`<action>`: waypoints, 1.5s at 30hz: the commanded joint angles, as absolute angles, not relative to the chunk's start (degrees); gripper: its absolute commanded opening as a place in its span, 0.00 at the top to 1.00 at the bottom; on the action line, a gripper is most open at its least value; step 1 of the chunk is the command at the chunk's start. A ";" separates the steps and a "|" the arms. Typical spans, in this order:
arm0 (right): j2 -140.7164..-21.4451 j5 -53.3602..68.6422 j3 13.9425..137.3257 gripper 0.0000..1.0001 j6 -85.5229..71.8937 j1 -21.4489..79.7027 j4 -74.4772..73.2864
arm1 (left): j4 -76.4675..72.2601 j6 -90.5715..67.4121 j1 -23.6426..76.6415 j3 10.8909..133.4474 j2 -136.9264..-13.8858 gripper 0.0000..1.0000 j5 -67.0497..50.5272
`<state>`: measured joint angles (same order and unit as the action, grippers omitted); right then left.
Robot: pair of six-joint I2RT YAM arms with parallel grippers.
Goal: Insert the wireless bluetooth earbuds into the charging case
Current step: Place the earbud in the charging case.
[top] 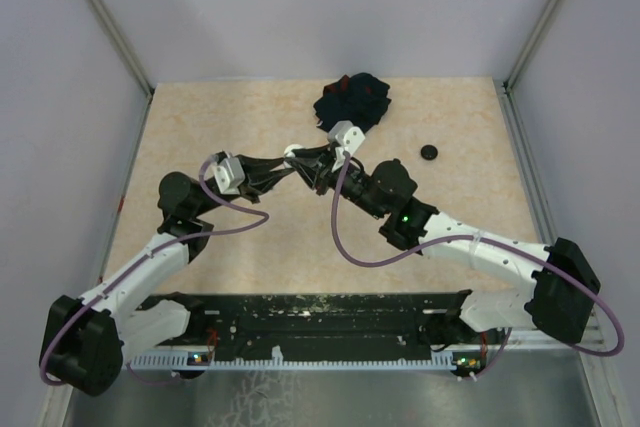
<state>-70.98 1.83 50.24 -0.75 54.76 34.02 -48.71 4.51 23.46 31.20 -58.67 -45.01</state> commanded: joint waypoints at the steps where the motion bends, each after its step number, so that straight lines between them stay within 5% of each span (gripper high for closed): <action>1: -71.67 0.90 50.95 0.90 0.35 55.34 36.67 | -51.23 3.14 23.37 30.94 -57.66 1.00 -45.94; 18: -72.39 -0.15 51.25 0.89 -0.40 55.38 33.66 | -52.82 -1.54 23.38 30.96 -57.91 1.00 -43.51; 27: -71.85 0.13 52.51 0.67 -1.26 55.37 31.50 | -52.58 -1.58 23.38 31.09 -58.36 1.00 -43.94; 45: -68.58 -2.74 60.39 0.53 -1.36 54.14 18.25 | -47.82 -2.52 23.36 33.38 -60.27 1.00 -44.29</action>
<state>-71.18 -1.02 55.51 -1.08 54.96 20.95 -47.51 -1.28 23.46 31.18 -59.99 -43.29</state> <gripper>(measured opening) 0.469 0.207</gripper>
